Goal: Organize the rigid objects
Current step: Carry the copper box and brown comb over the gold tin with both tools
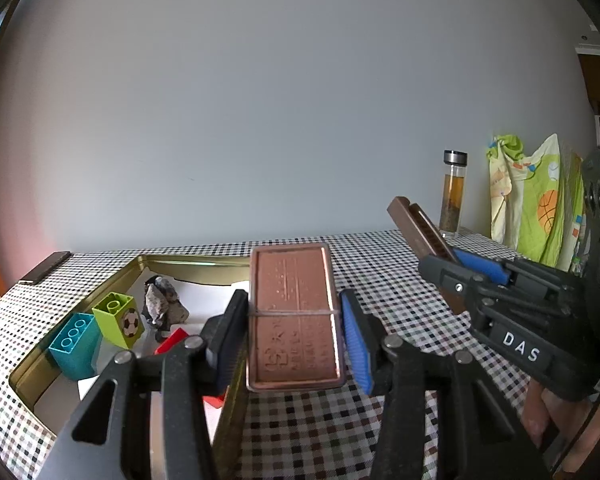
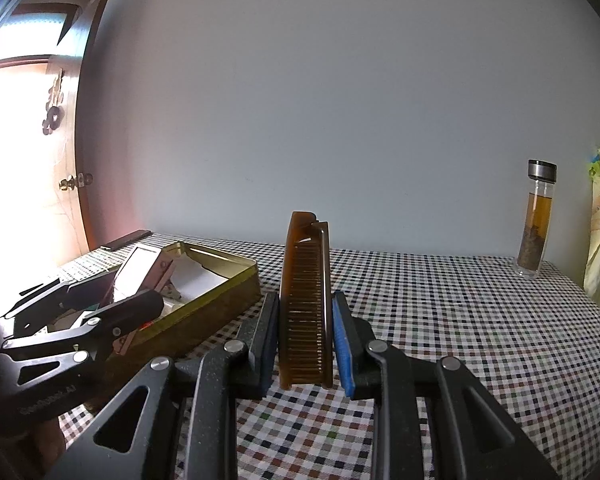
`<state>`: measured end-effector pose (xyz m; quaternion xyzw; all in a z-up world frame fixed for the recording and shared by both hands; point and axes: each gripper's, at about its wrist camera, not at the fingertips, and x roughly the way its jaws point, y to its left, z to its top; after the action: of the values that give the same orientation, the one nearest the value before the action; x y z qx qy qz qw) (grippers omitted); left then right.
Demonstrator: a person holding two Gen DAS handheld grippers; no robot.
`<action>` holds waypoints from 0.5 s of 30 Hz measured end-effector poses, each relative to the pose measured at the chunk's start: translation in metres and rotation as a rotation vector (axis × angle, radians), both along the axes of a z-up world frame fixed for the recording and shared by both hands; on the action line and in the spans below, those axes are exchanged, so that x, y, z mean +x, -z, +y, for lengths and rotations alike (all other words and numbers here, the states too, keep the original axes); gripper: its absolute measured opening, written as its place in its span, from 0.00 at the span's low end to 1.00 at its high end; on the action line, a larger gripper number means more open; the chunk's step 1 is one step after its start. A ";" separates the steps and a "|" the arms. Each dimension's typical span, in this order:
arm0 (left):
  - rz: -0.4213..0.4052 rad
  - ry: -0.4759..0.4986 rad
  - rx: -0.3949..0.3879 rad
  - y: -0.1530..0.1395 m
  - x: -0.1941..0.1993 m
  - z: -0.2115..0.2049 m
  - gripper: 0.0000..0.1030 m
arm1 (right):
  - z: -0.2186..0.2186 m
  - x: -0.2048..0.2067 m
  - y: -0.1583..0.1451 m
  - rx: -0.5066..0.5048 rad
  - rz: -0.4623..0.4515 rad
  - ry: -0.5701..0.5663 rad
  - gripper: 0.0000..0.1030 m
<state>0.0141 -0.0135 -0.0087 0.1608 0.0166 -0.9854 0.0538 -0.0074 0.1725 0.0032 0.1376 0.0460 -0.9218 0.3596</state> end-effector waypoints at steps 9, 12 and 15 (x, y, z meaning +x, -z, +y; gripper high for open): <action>0.001 -0.007 0.004 -0.001 0.006 -0.004 0.44 | 0.001 0.007 0.001 -0.013 0.007 -0.011 0.27; 0.004 -0.011 0.004 -0.001 0.009 -0.006 0.44 | -0.002 0.008 0.001 -0.016 0.007 -0.017 0.27; 0.007 -0.013 0.003 -0.002 0.012 -0.007 0.44 | -0.005 0.011 0.001 -0.015 0.004 -0.026 0.27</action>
<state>0.0256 -0.0202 -0.0070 0.1573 0.0193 -0.9855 0.0602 0.0040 0.1677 0.0018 0.1323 0.0414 -0.9176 0.3726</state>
